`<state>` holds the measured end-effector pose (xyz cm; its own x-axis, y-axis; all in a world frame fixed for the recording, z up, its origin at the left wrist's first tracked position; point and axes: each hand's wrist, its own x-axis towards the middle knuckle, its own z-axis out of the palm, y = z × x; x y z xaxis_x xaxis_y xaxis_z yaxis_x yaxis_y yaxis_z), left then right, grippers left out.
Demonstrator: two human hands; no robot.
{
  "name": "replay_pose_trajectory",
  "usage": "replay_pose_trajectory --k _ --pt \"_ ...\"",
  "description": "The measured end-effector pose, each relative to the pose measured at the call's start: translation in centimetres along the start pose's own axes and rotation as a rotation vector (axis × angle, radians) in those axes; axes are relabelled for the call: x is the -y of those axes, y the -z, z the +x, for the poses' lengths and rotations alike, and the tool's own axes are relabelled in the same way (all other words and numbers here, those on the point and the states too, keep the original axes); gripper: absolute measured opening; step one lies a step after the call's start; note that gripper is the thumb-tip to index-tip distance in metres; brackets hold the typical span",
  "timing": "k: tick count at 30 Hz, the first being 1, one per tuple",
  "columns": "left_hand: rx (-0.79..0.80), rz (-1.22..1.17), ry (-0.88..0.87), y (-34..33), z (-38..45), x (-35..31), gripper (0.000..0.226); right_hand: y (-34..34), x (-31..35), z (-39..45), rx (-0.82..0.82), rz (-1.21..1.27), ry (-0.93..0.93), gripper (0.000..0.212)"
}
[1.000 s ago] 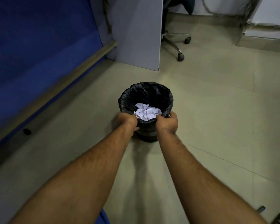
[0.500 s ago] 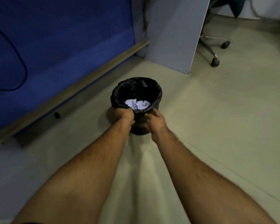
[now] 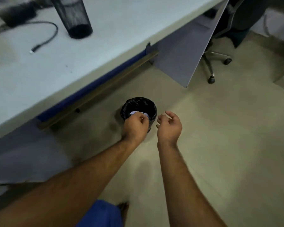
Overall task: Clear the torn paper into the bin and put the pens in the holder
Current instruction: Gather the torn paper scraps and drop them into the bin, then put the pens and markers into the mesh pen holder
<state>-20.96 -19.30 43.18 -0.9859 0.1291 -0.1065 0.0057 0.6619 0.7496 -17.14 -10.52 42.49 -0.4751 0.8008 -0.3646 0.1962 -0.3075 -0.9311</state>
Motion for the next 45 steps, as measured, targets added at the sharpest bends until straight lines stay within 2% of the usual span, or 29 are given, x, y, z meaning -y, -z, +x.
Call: replay_pose_trajectory --k 2,5,9,12,15,17,20,23,28,31,34,39,45 --pt "-0.004 -0.081 0.006 4.3 -1.9 -4.6 0.009 0.6 6.3 -2.4 0.088 -0.019 0.04 0.017" --pt "-0.027 -0.155 0.02 10.6 -3.1 -10.7 0.013 -0.3 14.6 -5.5 0.2 -0.059 0.055 0.019" --pt "-0.088 -0.133 0.074 18.5 -1.4 -15.6 0.018 -4.6 21.7 -8.8 0.283 -0.166 0.018 0.013" --pt "-0.137 -0.043 0.053 22.6 2.1 -15.7 0.028 -9.1 24.0 -10.0 0.367 -0.268 0.068 0.015" --pt "-0.22 0.14 0.016 25.1 6.8 -12.8 0.042 -13.6 24.9 -10.3 0.449 -0.335 0.106 0.025" --pt "-0.242 0.206 0.058 26.3 9.8 -9.4 0.051 -16.7 24.4 -10.2 0.493 -0.38 0.118 0.033" --pt "-0.15 0.238 0.074 27.5 13.5 -4.9 0.075 -20.4 23.3 -9.3 0.52 -0.49 0.19 0.04" --pt "-0.01 0.381 0.034 27.3 16.0 -2.8 0.104 -23.5 22.3 -7.5 0.512 -0.579 0.247 0.06" --pt "-0.066 0.481 -0.043 26.1 16.5 -0.8 0.12 -28.5 21.3 -4.8 0.465 -0.659 0.314 0.098" --pt "-0.1 0.506 -0.075 25.7 16.5 -0.4 0.121 -30.6 21.0 -3.9 0.486 -0.612 0.342 0.11" --pt "-0.09 0.544 -0.08 25.6 16.7 -0.4 0.119 -32.2 20.6 -3.5 0.497 -0.544 0.402 0.11" --pt "-0.084 0.556 -0.062 25.6 16.7 -0.3 0.112 -33.3 20.3 -3.5 0.472 -0.48 0.451 0.09" --pt "-0.062 0.517 -0.072 25.9 16.4 -0.6 0.11 -30.8 21.0 -4.9 0.429 -0.423 0.445 0.087"
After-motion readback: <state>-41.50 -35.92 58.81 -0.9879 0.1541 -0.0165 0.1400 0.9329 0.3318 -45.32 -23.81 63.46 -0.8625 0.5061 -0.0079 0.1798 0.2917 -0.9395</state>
